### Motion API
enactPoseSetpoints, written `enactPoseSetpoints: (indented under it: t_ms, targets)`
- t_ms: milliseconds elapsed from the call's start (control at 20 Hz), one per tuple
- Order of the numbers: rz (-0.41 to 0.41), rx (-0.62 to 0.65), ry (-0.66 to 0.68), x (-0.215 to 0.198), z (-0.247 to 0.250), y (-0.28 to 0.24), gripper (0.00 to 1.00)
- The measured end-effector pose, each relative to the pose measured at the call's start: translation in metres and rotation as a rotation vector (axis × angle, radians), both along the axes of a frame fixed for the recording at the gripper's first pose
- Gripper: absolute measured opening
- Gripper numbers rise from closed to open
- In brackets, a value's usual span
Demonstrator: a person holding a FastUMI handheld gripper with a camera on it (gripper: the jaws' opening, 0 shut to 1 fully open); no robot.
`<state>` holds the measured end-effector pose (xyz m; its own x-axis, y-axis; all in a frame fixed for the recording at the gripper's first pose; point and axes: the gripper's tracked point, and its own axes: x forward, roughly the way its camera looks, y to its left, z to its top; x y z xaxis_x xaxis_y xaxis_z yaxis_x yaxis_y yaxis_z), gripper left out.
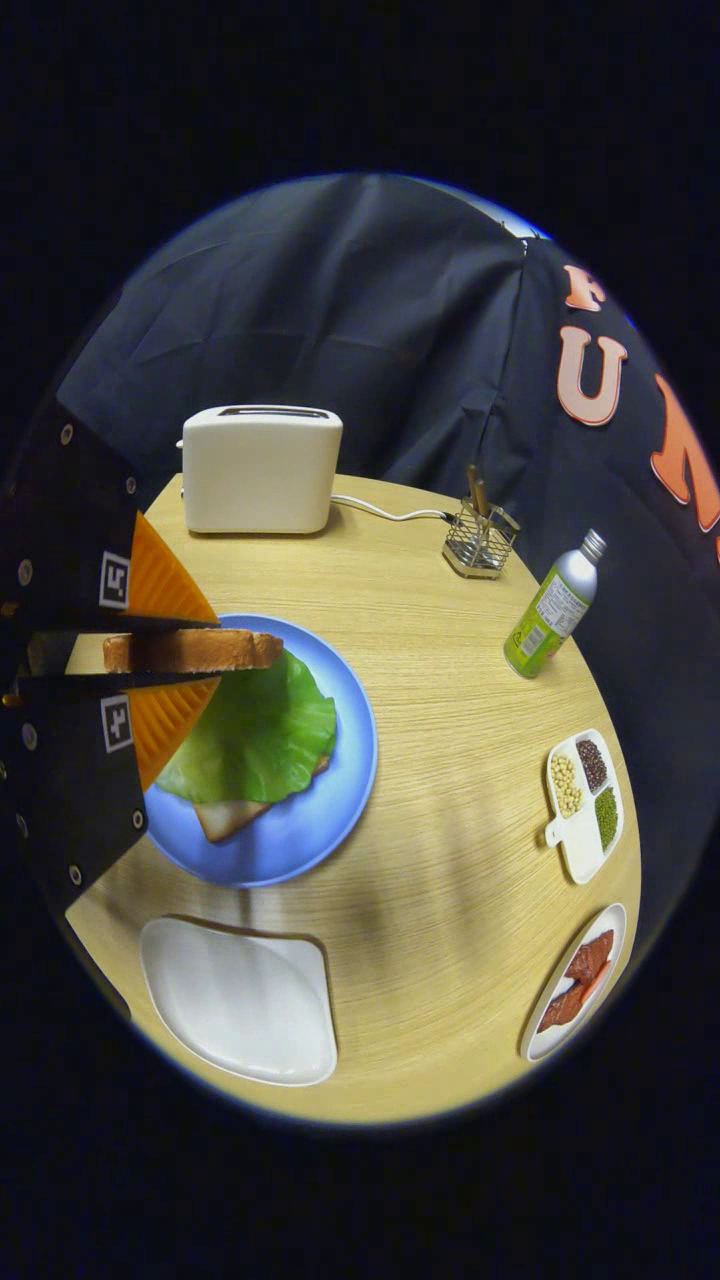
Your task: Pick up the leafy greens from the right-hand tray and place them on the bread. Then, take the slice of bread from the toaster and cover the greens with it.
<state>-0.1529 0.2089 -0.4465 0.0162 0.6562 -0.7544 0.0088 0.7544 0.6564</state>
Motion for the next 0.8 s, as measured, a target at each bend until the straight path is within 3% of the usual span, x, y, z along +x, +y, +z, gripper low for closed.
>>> enactPoseSetpoints:
  t_ms: [50, 150, 400, 600, 800]
  targets:
    - [-0.009, -0.022, -0.020, 0.004, -0.005, -0.004, 0.18]
    - [-0.028, -0.060, -0.055, 0.012, -0.013, -0.011, 0.29]
    - [-0.108, -0.032, -0.116, 0.037, 0.008, -0.010, 0.68]
    - [-0.100, -0.066, -0.223, 0.054, 0.035, -0.022, 0.80]
    - [-0.104, -0.068, -0.361, 0.072, 0.082, -0.030, 0.85]
